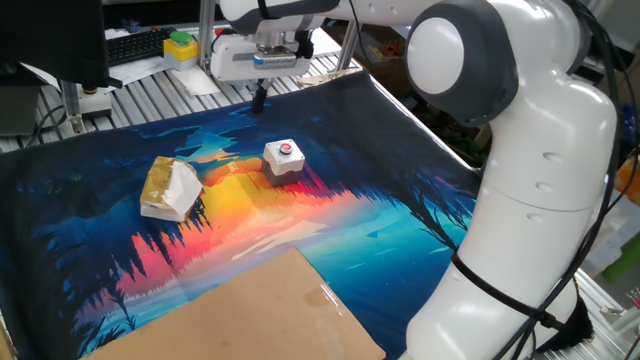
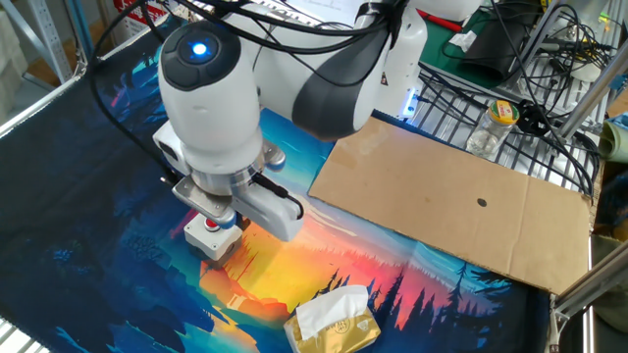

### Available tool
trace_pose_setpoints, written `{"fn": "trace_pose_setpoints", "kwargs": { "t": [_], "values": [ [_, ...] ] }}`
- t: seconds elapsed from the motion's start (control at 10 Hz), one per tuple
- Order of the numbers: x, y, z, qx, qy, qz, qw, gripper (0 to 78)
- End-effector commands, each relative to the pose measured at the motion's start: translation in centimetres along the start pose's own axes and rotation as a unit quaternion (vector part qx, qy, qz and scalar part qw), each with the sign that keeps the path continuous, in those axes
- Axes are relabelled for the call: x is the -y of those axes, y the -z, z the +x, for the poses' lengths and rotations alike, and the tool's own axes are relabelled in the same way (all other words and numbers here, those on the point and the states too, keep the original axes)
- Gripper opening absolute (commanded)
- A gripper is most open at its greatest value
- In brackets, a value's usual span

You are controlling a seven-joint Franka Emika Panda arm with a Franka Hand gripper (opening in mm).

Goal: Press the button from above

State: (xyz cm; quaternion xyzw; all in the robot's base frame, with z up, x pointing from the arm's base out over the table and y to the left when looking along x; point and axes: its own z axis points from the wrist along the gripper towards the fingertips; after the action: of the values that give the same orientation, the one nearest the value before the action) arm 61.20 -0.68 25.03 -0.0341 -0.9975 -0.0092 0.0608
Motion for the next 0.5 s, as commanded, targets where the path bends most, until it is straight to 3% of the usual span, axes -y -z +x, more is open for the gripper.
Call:
{"fn": "trace_pose_setpoints", "kwargs": {
  "t": [0.1,0.2,0.3,0.5],
  "values": [
    [1.0,0.9,-0.3,0.008,-0.002,0.035,0.9993,0.0],
    [2.3,1.3,-0.6,0.006,0.009,0.032,0.9994,0.0],
    [4.8,1.8,-1.4,0.006,0.023,0.025,0.9994,0.0],
    [5.6,1.9,-1.7,0.005,0.025,0.026,0.9993,0.0]
  ]
}}
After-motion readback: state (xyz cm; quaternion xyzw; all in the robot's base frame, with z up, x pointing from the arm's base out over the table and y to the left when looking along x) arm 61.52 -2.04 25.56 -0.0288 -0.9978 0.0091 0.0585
